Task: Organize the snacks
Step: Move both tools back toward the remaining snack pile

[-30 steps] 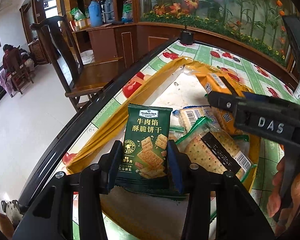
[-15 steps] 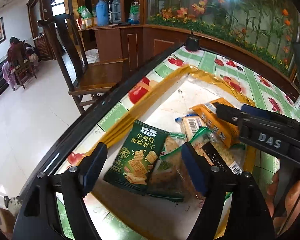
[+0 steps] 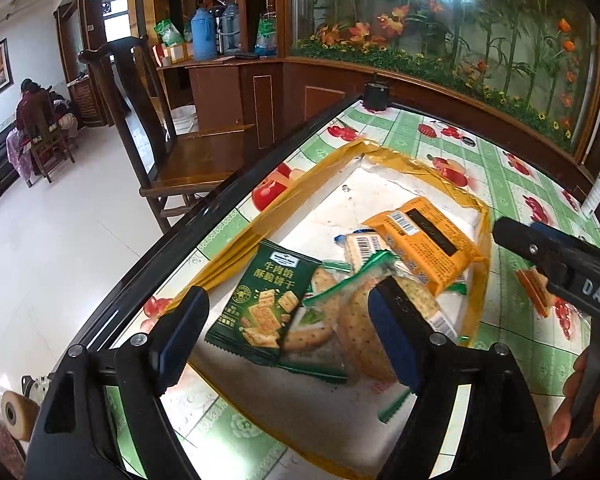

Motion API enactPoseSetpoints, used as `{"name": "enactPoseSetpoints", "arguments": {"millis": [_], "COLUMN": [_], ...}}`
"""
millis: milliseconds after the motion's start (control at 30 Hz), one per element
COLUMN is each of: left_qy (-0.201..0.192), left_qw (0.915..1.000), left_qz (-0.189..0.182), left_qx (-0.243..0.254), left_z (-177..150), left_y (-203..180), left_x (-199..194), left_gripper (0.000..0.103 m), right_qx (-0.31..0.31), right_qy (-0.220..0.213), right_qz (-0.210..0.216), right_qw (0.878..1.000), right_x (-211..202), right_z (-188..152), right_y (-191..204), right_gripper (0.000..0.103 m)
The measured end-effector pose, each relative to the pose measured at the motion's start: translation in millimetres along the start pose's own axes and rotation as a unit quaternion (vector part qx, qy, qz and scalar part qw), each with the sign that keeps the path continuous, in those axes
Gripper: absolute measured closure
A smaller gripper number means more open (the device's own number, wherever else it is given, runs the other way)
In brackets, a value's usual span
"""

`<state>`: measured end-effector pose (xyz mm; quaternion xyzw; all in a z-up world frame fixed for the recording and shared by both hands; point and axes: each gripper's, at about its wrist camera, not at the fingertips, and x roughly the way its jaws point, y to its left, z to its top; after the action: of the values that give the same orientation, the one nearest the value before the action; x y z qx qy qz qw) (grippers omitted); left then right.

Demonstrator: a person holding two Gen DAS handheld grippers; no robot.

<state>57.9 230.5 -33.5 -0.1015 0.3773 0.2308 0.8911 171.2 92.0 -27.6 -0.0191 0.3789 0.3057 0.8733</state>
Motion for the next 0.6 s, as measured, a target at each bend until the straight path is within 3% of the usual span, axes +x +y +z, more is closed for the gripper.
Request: {"name": "enactPoseSetpoints", "arguments": {"millis": [67,267,600], "left_qy": [-0.002,-0.008,-0.004], "left_qw": [1.0000,0.9998,0.9963], "left_qz": [-0.001,-0.018,-0.059], "left_qx": [0.003,0.010,0.061], "left_z": [-1,-3,-12], "left_y": [-3,-22,-88], "left_x": [-4,-15,-27], "left_gripper": [0.021,0.020,0.020], "right_qx": [0.005,0.019,0.079], "right_qy": [-0.004,-0.007,-0.017], "right_qz": [-0.009,-0.029,-0.080], "right_qw": [1.000,0.999,0.994], "right_x": [-10,-37,-100], "right_z": [-5,-24,-72], "right_y": [-6,-32,-112], "right_gripper": [0.019,0.019,0.018]}}
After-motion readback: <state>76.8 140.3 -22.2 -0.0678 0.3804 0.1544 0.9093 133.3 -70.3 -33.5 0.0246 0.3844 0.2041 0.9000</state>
